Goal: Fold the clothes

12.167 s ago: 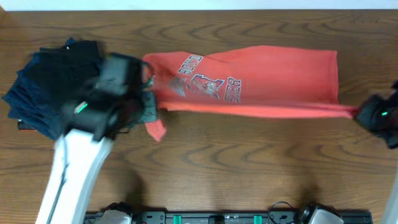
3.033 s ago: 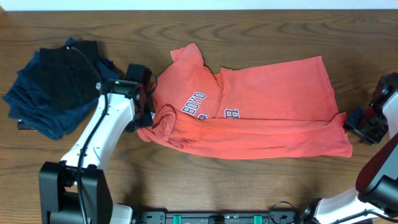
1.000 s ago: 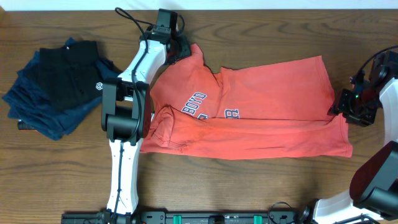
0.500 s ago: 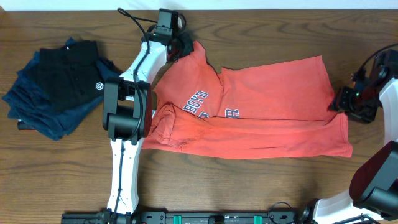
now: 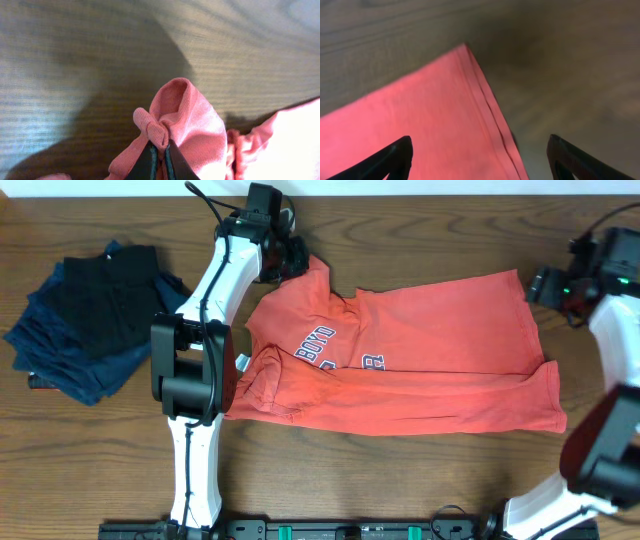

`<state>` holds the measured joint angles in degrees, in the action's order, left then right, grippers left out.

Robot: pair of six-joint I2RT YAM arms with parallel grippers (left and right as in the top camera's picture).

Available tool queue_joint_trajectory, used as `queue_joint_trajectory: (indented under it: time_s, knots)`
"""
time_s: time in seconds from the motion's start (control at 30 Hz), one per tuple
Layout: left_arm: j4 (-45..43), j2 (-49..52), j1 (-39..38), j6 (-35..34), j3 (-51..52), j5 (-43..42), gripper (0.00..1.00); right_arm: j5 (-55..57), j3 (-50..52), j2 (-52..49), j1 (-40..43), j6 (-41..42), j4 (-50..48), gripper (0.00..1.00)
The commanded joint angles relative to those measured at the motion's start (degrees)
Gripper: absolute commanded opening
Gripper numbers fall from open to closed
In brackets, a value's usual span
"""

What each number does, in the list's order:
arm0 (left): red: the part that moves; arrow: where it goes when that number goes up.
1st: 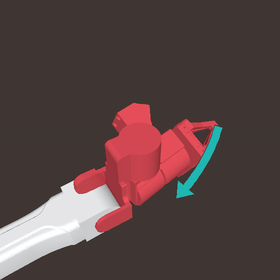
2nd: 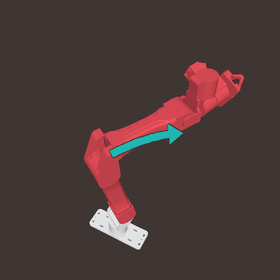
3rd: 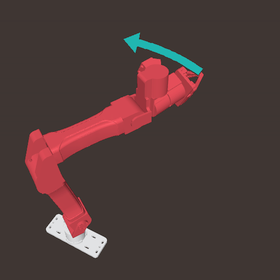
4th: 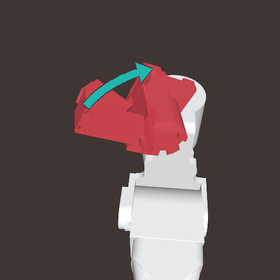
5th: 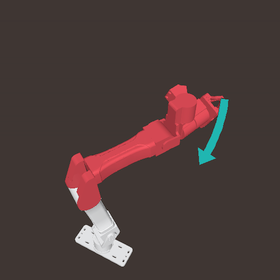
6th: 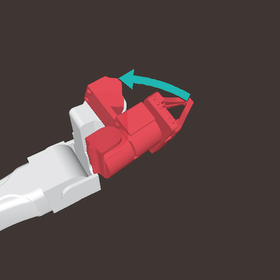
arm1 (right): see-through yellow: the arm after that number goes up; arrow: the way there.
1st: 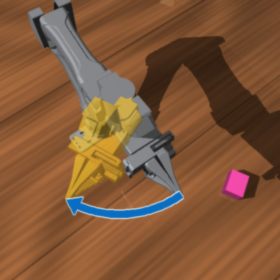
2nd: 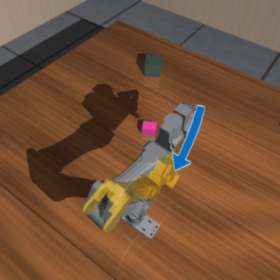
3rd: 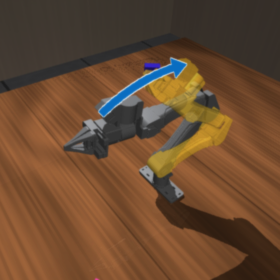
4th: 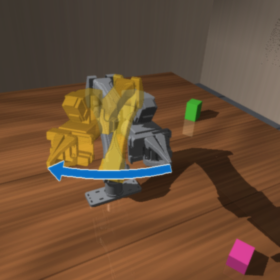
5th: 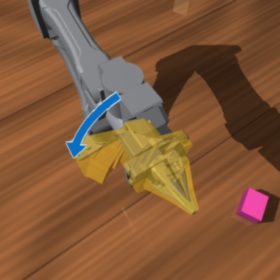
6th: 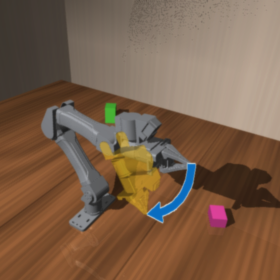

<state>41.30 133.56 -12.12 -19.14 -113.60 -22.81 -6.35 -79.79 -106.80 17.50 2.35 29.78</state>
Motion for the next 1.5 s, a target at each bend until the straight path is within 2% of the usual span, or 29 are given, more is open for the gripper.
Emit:
queue_joint_trajectory:
  time_s: [0.0,0.3,0.53,0.6,0.67,0.73,0.87,0.9,0.93,1.17,1.33,1.47]
  knots:
    - [2.0,-0.5,-0.1,2.9,-0.6,-0.8,0.06,-0.3,-0.3,-6.7,-2.2,0.4,-4.0,0.86]
    - [8.0,-0.5,-0.1,5.6,-0.6,-0.7,0.06,-0.3,-0.3,-18.1,-5.1,1.1,-22.2,0.9]
    - [9.2,-0.5,-0.1,6.3,-0.6,-0.7,0.06,0.1,-0.3,-20.4,-6.6,2.3,-26.4,0.86]
    - [9.2,-0.5,-0.1,6.3,-0.6,-0.7,0.06,0.3,-0.3,-20.7,-6.8,2.3,-26.8,0.81]
    - [9.4,-0.5,-0.1,6.3,-0.6,-0.7,0.06,1.5,-0.3,-20.8,-6.8,2.7,-26.7,0.71]
    - [9.6,-0.5,-0.1,6.3,-0.6,-0.7,0.06,4.2,-0.3,-20.8,-6.8,4.1,-26.5,0.55]
    - [10.3,-0.5,-0.1,6.3,-0.6,-0.7,0.06,10.3,-0.3,-20.8,-6.8,8.6,-25.6,0.13]
    - [10.4,-0.5,-0.1,6.4,-0.6,-0.7,0.06,12.1,-0.3,-20.8,-6.7,9.9,-24.8,0.04]
    - [10.5,-0.5,-0.1,6.5,-0.6,-0.7,0.06,13.3,-0.3,-20.8,-6.7,10.8,-24.1,0.01]
    - [9.5,-3.7,2.0,8.0,-0.7,-0.7,0.06,17.4,-1.2,-16.9,-4.8,10.9,-15.9,0.01]
    - [12.4,-9.1,3.8,9.4,-0.6,-0.8,0.06,17.6,-1.2,-7.3,-1.5,10.9,-8.9,0.01]
    - [18.1,-13.3,4.4,12.1,-0.6,-0.7,0.06,18.6,-1.2,1.2,1.7,10.9,-1.6,0.01]
